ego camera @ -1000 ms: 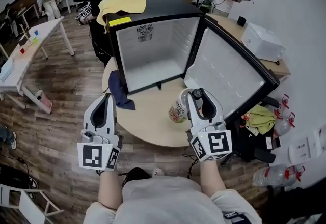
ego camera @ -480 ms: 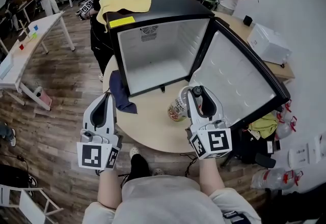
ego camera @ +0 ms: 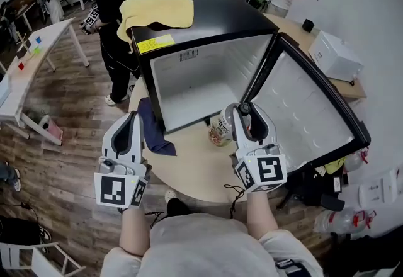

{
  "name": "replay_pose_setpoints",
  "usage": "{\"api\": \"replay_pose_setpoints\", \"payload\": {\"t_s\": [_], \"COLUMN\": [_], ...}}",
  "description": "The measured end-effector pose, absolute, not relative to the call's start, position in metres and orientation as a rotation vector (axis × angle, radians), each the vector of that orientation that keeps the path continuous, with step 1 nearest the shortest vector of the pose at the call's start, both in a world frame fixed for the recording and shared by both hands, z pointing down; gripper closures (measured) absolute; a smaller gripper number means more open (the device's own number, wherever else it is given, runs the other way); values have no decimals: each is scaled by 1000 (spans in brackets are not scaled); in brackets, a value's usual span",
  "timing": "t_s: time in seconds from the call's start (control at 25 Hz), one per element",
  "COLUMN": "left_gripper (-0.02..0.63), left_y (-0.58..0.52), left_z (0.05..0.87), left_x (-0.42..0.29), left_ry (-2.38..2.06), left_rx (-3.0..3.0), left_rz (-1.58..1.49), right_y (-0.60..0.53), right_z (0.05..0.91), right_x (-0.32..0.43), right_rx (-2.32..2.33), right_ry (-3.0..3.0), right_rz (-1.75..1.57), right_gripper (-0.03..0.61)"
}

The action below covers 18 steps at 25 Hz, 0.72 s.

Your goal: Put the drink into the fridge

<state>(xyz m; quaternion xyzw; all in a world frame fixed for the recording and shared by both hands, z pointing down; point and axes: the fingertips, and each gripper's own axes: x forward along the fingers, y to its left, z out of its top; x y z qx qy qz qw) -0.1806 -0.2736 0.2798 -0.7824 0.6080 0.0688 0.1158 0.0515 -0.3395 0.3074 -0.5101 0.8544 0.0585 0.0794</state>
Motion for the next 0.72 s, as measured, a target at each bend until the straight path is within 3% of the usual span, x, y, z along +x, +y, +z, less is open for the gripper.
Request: {"api": "replay_pose_setpoints", "payload": {"t_s": [0.72], "left_gripper": [607], "left_y": [-360], "left_z": [312], "left_x": [-228], "left_ry": [1737], "left_rx": [-2436], "left_rz": [169], "right_y": [-450], "right_z": [377], "right_x": [-7], "right_rx": [-1693], "right_ry": [2625], "right_rz": [63], "right_gripper": [423]}}
